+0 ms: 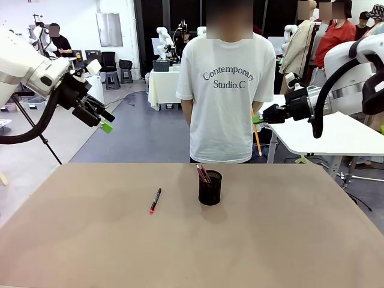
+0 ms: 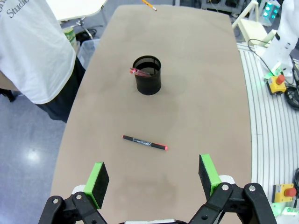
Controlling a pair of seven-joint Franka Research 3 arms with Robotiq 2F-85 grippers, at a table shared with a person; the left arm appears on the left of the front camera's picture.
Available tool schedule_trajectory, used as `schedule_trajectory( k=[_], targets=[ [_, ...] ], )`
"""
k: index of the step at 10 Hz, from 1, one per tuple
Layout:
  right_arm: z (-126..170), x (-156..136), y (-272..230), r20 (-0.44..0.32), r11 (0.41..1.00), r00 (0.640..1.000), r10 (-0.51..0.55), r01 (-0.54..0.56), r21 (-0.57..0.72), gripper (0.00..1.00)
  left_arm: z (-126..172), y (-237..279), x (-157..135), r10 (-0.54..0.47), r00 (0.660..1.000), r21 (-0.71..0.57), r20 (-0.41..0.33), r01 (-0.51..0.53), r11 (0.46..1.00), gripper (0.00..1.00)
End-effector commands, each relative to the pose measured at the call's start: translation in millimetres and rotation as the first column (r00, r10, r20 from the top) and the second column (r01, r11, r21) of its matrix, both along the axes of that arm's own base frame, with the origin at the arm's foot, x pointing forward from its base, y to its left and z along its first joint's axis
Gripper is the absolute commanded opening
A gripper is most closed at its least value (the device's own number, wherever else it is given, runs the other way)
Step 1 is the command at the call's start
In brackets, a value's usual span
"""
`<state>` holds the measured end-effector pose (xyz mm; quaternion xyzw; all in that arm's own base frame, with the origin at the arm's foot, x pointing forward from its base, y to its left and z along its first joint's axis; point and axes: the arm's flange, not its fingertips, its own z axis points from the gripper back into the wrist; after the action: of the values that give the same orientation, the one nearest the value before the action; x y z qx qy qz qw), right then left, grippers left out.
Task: Place the pens into the pen holder.
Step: Pick up a writing instrument from the table and place it into the Pen holder.
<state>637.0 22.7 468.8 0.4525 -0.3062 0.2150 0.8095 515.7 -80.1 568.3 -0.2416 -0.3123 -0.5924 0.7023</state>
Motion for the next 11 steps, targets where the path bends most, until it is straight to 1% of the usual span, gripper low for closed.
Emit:
schedule_trajectory(
  k=[1, 3, 4, 5, 6, 7, 8, 9, 10, 11],
  targets=[
    [5.6, 9.3, 3.5, -0.018, 1.0, 1.0, -0.005, 0.005, 0.015, 0.0, 0.9, 1.6, -1.0, 0.003, 1.0, 0.0, 0.003, -0.003, 1.0, 1.0],
    [5.6, 9.3, 3.5, -0.018, 1.0, 1.0, -0.005, 0.005, 0.015, 0.0, 0.9, 1.6, -1.0, 0.003, 1.0, 0.0, 0.003, -0.003, 1.0, 1.0],
    [-1.7, 2.8, 2.6, -0.003, 1.0, 1.0, 0.004, -0.004, 0.0, 0.0, 0.9, 1.6, -1.0, 0.003, 1.0, 0.0, 0.003, -0.003, 1.0, 1.0],
    [-1.2, -3.1, 3.6, 0.033, 0.998, 0.999, 0.017, -0.019, 0.065, 0.0, 0.9, 1.6, -1.0, 0.003, 1.0, 0.0, 0.003, -0.003, 1.0, 1.0],
    [-2.0, -3.1, 7.6, 0.089, 0.991, 0.995, 0.047, -0.058, 0.12, 0.0, 0.9, 1.6, -1.0, 0.003, 1.0, 0.0, 0.003, -0.003, 1.0, 1.0],
    [-0.9, -12.1, 17.8, 0.137, 0.988, 0.988, 0.068, -0.086, 0.132, 0.0, 0.9, 1.6, -1.0, 0.003, 1.0, 0.0, 0.003, -0.003, 1.0, 1.0],
    [-0.8, -18.9, 27.7, 0.227, 0.981, 0.967, 0.116, -0.147, 0.126, 0.0, 0.9, 1.6, -1.0, 0.003, 1.0, 0.0, 0.003, -0.003, 1.0, 1.0],
    [0.9, -21.5, 38.6, 0.332, 0.971, 0.936, 0.121, -0.18, 0.155, 0.0, 0.9, 1.6, -1.0, 0.003, 1.0, 0.0, 0.003, -0.003, 1.0, 1.0],
    [4.6, -32.6, 49.6, 0.404, 0.959, 0.905, 0.133, -0.22, 0.179, 0.0, 0.9, 1.6, -1.0, 0.003, 1.0, 0.0, 0.003, -0.003, 1.0, 1.0],
    [1.9, -37.2, 61.2, 0.424, 0.947, 0.887, 0.186, -0.276, 0.164, 0.0, 0.9, 1.6, -1.0, 0.003, 1.0, 0.0, 0.003, -0.003, 1.0, 1.0]
  ],
)
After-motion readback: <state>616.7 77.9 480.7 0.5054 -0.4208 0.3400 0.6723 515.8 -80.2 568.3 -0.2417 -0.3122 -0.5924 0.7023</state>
